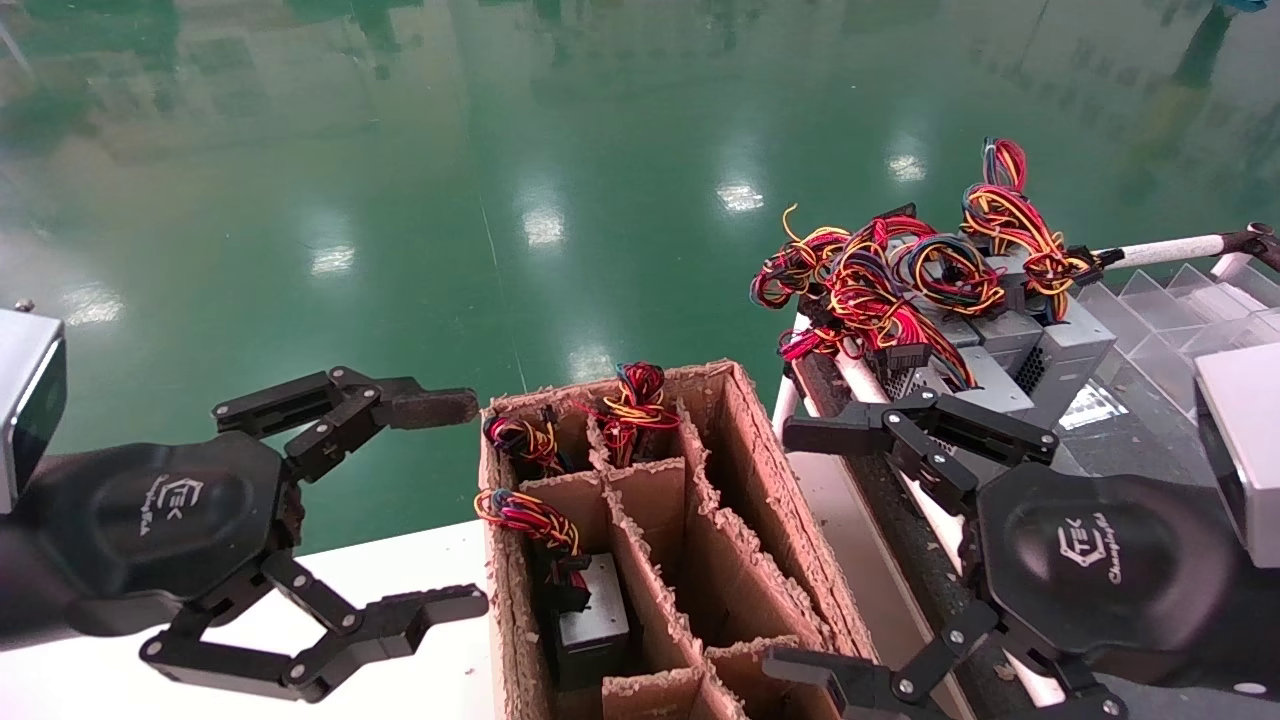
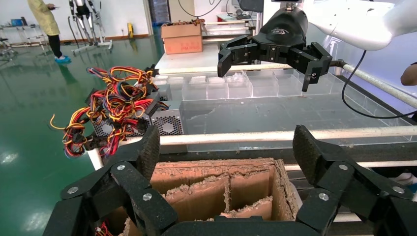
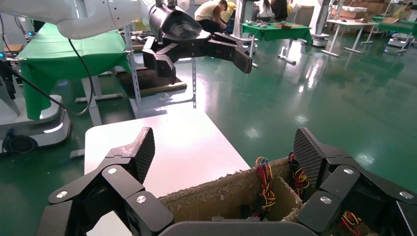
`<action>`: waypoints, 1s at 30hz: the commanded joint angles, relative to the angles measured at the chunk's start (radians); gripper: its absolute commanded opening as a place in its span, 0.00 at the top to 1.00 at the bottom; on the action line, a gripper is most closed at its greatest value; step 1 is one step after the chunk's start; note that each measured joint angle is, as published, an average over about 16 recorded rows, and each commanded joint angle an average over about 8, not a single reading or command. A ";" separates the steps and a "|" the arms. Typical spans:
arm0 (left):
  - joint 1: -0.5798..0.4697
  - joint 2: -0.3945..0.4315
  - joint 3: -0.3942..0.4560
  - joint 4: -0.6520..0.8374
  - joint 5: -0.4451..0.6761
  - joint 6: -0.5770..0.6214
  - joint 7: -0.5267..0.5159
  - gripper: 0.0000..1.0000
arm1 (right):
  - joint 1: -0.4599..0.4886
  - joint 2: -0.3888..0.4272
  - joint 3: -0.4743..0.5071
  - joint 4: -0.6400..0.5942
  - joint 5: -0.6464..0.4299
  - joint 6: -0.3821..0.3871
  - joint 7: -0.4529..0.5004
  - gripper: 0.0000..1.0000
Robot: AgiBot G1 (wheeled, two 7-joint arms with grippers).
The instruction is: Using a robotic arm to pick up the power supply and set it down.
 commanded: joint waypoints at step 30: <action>0.000 0.000 0.000 0.000 0.000 0.000 0.000 1.00 | 0.000 0.000 0.000 0.000 0.000 0.000 0.000 0.00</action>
